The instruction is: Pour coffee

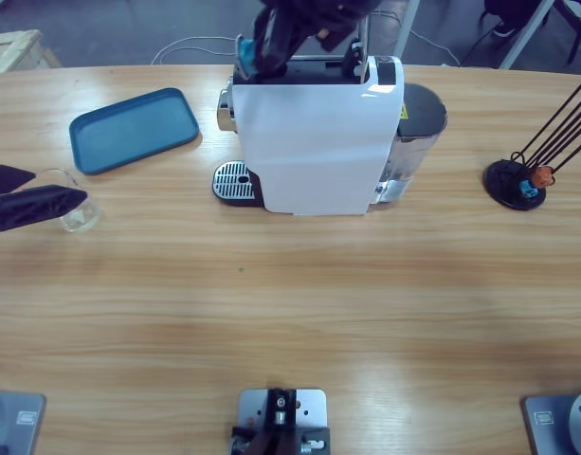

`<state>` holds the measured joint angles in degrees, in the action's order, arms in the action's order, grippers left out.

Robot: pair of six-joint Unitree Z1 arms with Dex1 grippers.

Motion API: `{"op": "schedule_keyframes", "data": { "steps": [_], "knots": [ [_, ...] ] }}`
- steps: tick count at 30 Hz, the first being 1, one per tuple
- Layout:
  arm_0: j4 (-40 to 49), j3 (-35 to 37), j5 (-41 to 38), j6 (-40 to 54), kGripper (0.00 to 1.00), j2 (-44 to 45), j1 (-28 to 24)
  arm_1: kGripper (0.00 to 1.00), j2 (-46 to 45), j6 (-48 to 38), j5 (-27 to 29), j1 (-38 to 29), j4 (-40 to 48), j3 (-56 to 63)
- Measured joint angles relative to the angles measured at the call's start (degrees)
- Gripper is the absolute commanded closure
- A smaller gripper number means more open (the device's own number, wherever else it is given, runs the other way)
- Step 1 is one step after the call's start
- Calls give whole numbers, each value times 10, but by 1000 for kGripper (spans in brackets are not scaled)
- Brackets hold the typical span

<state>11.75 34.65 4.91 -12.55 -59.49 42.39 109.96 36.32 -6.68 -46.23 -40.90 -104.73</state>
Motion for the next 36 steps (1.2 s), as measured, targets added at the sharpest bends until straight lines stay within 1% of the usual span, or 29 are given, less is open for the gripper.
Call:
{"op": "schedule_keyframes", "data": {
  "steps": [8,15,36],
  "knots": [
    [-3,-4,0,0,13,1,0,1000,25,1,11,1,-4,-35],
    [-5,-6,0,0,13,7,0,1000,40,1,18,1,-13,-37],
    [-7,-10,0,0,13,9,0,1000,40,7,41,8,-28,-39]
  ]
}}
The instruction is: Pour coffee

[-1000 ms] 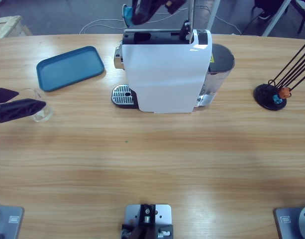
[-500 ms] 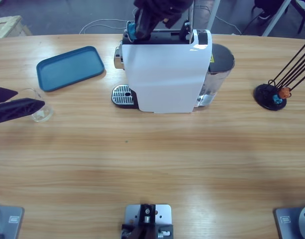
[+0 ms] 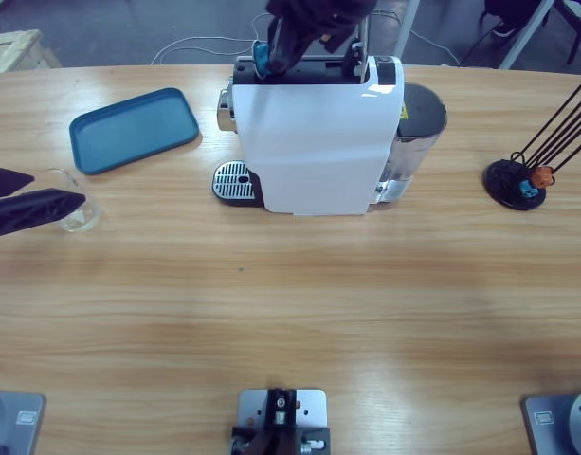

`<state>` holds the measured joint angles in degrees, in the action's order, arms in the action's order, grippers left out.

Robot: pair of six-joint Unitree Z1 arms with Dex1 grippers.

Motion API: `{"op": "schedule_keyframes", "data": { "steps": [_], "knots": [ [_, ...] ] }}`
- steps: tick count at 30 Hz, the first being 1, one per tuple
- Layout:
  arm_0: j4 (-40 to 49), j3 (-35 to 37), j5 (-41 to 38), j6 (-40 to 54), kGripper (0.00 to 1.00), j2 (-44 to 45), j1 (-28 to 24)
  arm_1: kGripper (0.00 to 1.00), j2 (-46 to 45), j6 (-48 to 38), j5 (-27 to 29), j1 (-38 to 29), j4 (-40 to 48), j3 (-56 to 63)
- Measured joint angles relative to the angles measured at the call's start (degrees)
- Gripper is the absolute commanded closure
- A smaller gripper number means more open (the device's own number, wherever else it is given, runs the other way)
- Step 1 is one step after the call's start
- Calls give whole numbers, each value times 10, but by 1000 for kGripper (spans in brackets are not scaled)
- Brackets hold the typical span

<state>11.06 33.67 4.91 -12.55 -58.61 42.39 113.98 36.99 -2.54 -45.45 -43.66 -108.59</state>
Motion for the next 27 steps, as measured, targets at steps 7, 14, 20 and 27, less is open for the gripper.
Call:
{"op": "schedule_keyframes", "data": {
  "steps": [7,14,20,27],
  "knots": [
    [-2,0,0,0,18,0,0,1000,3,0,0,2,0,0],
    [-5,-2,0,0,0,4,0,1000,16,0,0,3,-28,-29],
    [-8,-3,-1,0,0,4,0,1000,41,1,0,2,-42,-56],
    [-9,-3,-2,0,0,4,0,785,44,5,0,2,-49,-63]
  ]
}}
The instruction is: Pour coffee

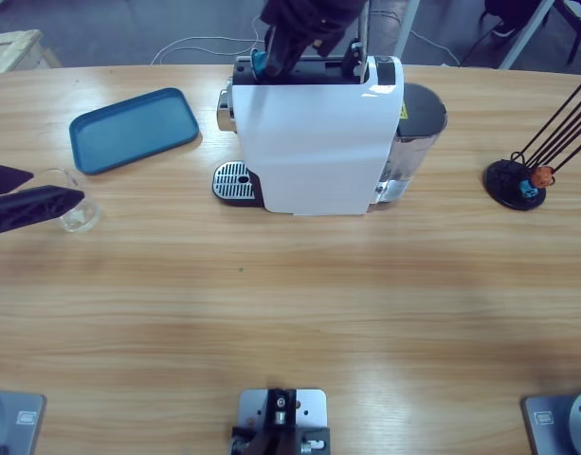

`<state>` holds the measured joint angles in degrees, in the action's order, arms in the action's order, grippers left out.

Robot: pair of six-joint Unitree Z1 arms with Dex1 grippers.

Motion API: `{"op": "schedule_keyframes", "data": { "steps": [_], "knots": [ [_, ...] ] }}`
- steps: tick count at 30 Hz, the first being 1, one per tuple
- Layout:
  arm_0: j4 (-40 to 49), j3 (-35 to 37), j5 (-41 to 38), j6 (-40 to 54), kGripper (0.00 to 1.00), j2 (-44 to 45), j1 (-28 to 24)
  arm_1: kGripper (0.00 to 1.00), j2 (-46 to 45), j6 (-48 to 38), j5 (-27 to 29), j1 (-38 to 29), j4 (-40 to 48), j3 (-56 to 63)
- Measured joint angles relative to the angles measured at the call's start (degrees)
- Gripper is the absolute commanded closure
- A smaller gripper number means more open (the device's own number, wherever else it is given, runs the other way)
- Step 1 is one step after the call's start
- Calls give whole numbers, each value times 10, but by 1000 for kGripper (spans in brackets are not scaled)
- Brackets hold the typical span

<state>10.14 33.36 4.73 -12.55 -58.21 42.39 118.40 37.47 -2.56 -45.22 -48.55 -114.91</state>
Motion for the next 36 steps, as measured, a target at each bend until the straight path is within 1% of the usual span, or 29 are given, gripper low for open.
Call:
{"op": "schedule_keyframes", "data": {
  "steps": [1,2,3,4,5,11,17,18,19,20,21,22,25,28,29,31,33,34,35,36],
  "knots": [
    [0,0,0,0,0,0,0,524,0,0,0,0,-2,-1],
    [0,0,0,0,0,0,0,358,0,0,0,0,-4,-2],
    [0,0,0,0,0,0,0,168,0,0,0,0,-5,-2],
    [0,0,0,0,0,0,0,30,0,0,0,0,-7,-3],
    [0,0,0,0,0,0,0,0,1,0,0,0,-10,-4],
    [-2,0,0,0,0,0,0,0,5,0,0,-1,-45,-31],
    [-2,-1,0,0,0,0,0,2,13,0,6,0,-97,-88],
    [-2,-1,0,0,0,0,0,78,13,0,9,-1,-108,-102],
    [-2,-1,0,0,0,0,0,348,13,0,11,-4,-116,-120],
    [-2,-1,0,0,0,0,0,694,11,0,11,-7,-120,-135],
    [-2,-2,0,0,0,0,0,971,9,-2,8,-13,-123,-150],
    [-2,-2,0,0,0,0,0,1000,4,-6,3,-21,-125,-163],
    [-2,-4,0,0,0,0,0,1000,-37,-19,-6,-49,-142,-199],
    [-2,-4,-2,0,9,0,0,1000,-99,-31,-6,-66,-175,-214],
    [-2,-4,-3,0,9,0,0,1000,-121,-42,-3,-68,-185,-214],
    [-2,-5,-6,0,9,0,0,1000,-178,-91,4,-63,-186,-180],
    [-2,-5,-9,0,9,0,0,1000,-246,-147,15,-48,-116,-74],
    [-3,-5,-9,0,9,-1,0,1000,-282,-181,41,-43,-47,3],
    [-3,-5,-9,0,9,-1,0,1000,-312,-212,81,-40,26,80],
    [-3,-5,-9,0,9,-1,-1,1000,-334,-240,133,-39,94,147]
  ]
}}
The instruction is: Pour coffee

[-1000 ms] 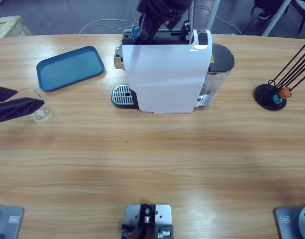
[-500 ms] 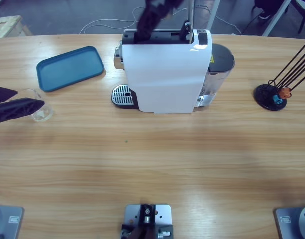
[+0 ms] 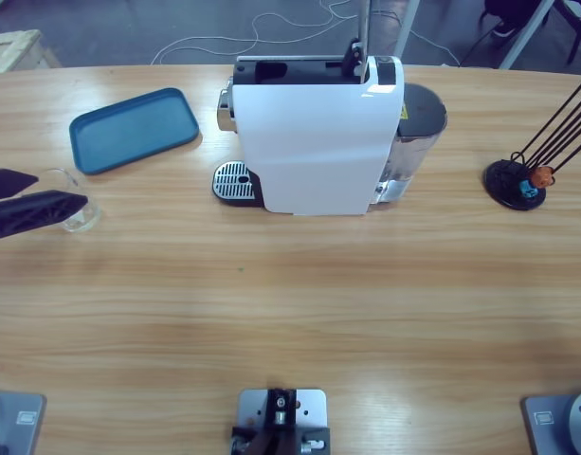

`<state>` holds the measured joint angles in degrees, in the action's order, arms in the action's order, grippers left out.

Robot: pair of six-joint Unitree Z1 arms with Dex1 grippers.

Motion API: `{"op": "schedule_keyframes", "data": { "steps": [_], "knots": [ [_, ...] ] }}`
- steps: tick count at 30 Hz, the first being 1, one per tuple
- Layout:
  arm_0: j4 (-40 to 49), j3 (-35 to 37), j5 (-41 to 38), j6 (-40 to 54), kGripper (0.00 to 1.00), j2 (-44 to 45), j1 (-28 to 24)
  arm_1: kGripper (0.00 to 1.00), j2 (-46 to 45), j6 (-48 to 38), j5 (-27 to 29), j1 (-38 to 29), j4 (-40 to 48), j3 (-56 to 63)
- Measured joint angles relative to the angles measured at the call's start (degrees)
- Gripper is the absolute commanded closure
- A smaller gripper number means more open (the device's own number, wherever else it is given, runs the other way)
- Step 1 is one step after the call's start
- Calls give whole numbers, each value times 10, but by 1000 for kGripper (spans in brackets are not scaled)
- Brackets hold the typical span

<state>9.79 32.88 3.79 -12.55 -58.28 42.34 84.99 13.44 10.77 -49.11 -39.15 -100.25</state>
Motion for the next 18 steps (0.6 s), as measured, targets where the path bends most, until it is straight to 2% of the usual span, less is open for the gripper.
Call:
{"op": "schedule_keyframes", "data": {
  "steps": [2,3,7,12,18],
  "knots": [
    [0,0,0,0,9,0,0,1000,-22,-45,87,2,110,105],
    [0,0,0,0,9,0,0,1000,-24,-61,112,2,155,143],
    [0,-1,0,0,9,0,0,1000,0,-94,155,2,305,230],
    [0,-1,0,0,9,0,0,1000,84,-104,159,2,383,242],
    [0,-1,0,0,9,0,0,1000,135,-113,170,5,392,242]
  ]
}}
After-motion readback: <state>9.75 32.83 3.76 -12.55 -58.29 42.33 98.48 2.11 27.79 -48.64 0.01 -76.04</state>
